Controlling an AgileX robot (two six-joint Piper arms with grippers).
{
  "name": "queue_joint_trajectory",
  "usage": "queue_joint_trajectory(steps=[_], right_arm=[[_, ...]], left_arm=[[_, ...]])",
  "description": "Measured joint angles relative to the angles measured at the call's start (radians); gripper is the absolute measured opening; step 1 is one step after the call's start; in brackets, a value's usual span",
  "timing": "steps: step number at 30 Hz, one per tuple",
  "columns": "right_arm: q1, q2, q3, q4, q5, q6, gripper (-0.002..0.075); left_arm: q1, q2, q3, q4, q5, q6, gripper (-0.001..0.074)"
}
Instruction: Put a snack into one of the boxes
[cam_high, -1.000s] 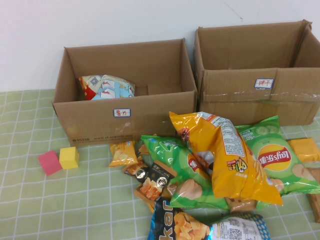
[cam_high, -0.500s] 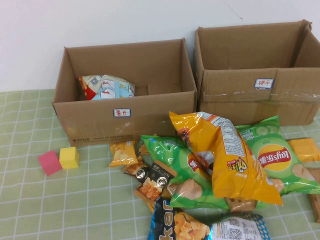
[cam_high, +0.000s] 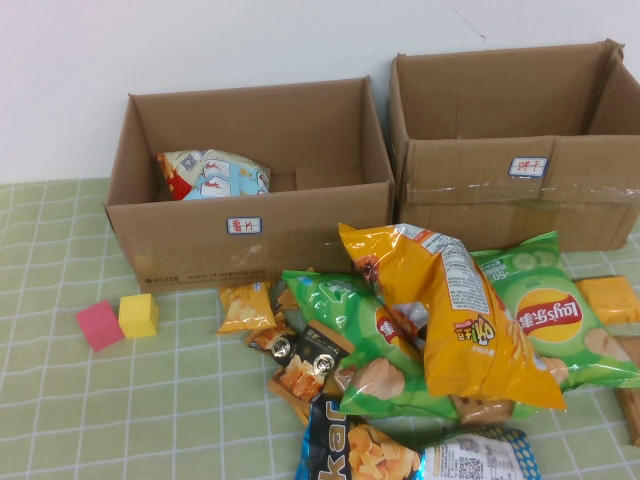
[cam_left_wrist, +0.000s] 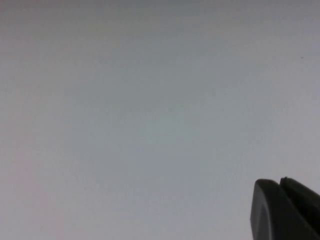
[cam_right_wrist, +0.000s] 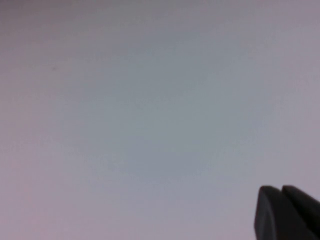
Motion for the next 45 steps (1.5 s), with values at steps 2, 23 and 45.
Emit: queue_joint_trajectory(steps=[2, 23, 45], right_arm=[[0.000, 0.000, -0.019, 0.042, 0.050, -0.019, -0.0002], [0.000, 0.319, -0.305, 0.130, 1.389, -0.220, -0.0002], [0.077, 1.276, -0.456, 1.024, 1.392, -1.143, 0.0512]], left_arm=[[0.000, 0.000, -0.057, -0.002, 0.121, 0.002, -0.0002], [0.000, 0.194, -0.399, -0.062, 1.458, 0.153, -0.0001], [0.000, 0.218, -0.267, -0.146, 1.431, 0.151, -0.0001]])
